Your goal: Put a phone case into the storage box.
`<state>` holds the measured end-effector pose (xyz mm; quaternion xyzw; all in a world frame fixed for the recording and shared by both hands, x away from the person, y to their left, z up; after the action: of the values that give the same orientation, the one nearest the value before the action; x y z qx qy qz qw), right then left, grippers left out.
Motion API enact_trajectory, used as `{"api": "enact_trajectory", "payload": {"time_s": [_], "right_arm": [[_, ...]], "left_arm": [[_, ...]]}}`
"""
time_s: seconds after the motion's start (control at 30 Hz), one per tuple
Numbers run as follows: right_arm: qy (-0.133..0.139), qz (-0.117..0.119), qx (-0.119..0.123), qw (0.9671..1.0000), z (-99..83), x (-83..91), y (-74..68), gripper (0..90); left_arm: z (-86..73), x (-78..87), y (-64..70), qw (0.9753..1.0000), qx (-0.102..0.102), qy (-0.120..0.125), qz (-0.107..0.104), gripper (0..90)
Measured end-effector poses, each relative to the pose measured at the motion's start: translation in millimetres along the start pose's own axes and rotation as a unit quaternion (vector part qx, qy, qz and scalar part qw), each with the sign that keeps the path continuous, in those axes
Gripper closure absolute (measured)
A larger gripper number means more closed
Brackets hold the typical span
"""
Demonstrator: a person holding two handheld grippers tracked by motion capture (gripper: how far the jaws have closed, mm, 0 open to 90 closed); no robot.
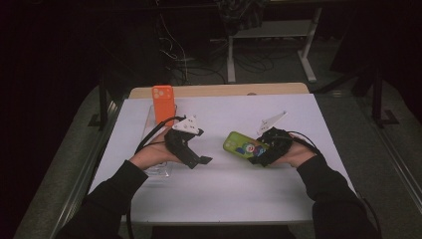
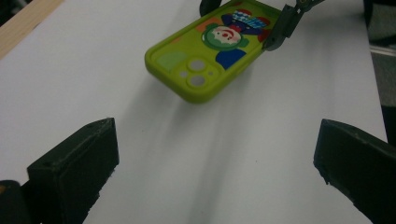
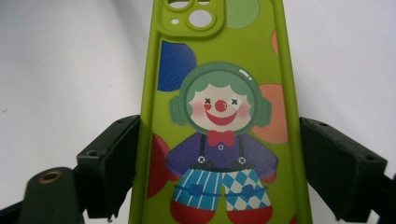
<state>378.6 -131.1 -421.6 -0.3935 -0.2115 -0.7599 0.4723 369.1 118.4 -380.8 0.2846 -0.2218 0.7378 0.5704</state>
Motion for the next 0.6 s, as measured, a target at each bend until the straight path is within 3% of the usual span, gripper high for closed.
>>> {"api": "enact_trajectory", "payload": {"time_s": [0.33,0.6], "right_arm": [[-0.01,0.04,0.072,0.9966,21.4,-6.7,-23.2,15.2],[-0.014,0.075,0.122,0.9897,35.7,-11.7,-38.6,15.2]], "left_arm": [[14.4,-3.3,6.4,0.9976,-0.052,-0.006,-0.045,0.0],[18.3,-12.6,8.9,0.9936,-0.083,-0.03,-0.07,0.0]]}}
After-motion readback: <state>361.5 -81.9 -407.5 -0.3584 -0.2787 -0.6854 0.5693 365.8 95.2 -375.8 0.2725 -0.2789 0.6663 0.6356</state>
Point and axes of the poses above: each handheld gripper's, and its own axes: x roughly backward along the jaws, z roughly out of its top, y roughly to its right, the point moved 4 cm from there along -x, roughly forward along the jaws, and after that the axes turned 1 degree about -y, right-handed, at the moved point
